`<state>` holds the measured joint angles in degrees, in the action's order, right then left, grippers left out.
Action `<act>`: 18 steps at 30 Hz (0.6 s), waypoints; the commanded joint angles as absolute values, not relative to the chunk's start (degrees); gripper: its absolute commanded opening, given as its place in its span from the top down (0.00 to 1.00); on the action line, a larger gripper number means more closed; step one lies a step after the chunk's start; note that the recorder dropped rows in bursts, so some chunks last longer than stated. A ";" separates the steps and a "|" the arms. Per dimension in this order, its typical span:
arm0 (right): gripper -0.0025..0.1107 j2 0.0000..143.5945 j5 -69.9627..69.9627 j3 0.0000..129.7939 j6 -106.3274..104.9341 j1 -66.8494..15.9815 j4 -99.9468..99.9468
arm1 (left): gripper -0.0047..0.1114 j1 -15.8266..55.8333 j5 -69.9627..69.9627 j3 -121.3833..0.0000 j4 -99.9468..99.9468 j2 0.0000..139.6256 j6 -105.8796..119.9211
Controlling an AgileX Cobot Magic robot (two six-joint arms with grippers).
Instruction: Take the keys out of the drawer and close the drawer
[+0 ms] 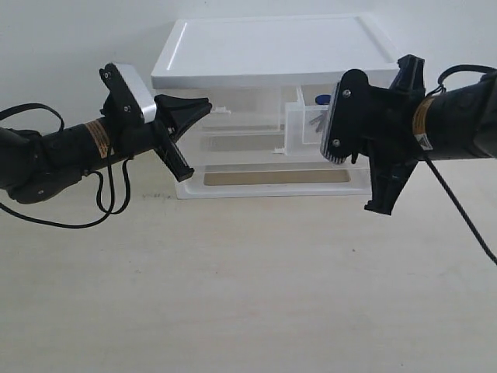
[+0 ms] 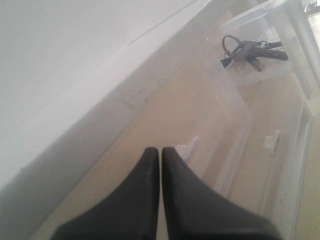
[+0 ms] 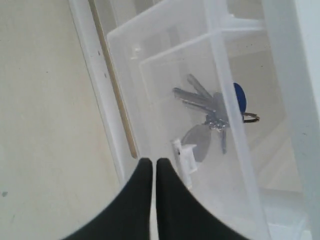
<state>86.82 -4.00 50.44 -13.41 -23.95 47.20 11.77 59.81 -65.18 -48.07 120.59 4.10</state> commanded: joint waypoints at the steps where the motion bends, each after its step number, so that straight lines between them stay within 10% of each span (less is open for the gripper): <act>1: 0.98 84.95 -3.23 48.59 -10.69 -23.92 46.60 | 0.92 12.02 53.57 -66.34 -42.60 121.64 3.46; 9: 0.95 76.90 3.73 49.30 4.10 -23.92 44.48 | 0.92 12.02 53.57 -66.34 -42.60 121.64 3.46; 15: 0.47 75.05 -10.57 58.50 15.68 -23.92 40.52 | 0.92 12.02 53.57 -66.34 -42.61 121.64 2.55; 18: 0.44 77.23 -26.57 66.37 16.41 -23.92 35.40 | 0.92 12.02 53.70 -66.34 -42.61 121.64 2.34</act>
<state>75.90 -13.62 60.79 14.81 -23.95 39.82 11.77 59.91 -65.18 -48.07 120.59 3.39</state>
